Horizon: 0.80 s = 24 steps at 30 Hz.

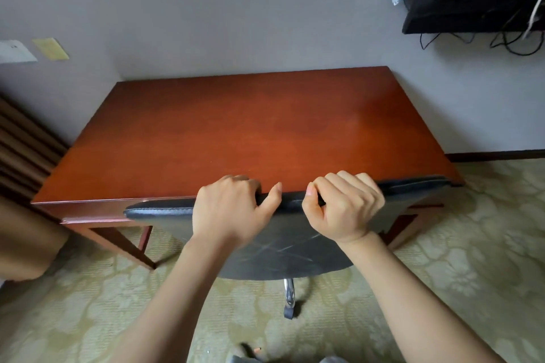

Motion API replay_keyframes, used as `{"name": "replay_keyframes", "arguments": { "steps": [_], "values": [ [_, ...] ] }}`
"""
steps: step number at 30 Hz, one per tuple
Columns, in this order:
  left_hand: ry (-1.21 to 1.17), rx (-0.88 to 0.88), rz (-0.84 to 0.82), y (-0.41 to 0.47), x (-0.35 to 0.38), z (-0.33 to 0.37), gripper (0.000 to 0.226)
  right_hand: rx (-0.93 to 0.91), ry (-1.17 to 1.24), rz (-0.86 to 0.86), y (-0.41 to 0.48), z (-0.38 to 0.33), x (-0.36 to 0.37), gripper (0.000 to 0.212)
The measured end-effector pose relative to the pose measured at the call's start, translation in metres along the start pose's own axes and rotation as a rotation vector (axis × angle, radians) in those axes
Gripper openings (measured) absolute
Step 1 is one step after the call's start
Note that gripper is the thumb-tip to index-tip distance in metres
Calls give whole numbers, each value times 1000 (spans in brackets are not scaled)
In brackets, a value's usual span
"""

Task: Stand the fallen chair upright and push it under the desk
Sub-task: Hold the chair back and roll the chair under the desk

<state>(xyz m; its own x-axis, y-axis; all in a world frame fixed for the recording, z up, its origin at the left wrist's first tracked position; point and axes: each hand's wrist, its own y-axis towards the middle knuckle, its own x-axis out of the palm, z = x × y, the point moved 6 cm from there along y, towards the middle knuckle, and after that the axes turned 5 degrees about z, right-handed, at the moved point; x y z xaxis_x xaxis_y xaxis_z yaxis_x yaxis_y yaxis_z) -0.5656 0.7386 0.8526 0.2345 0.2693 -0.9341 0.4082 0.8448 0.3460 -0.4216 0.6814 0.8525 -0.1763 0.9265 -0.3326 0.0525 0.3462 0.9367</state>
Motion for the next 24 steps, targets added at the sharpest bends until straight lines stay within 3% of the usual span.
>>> {"name": "replay_keyframes", "arguments": {
  "steps": [11,24],
  "values": [
    [47,-166,-134,0,6,-1,63,7,48,-402,2,2,4,36],
    [12,-174,-124,-5,-5,4,57,62,-13,-754,9,-6,10,45]
  ]
}}
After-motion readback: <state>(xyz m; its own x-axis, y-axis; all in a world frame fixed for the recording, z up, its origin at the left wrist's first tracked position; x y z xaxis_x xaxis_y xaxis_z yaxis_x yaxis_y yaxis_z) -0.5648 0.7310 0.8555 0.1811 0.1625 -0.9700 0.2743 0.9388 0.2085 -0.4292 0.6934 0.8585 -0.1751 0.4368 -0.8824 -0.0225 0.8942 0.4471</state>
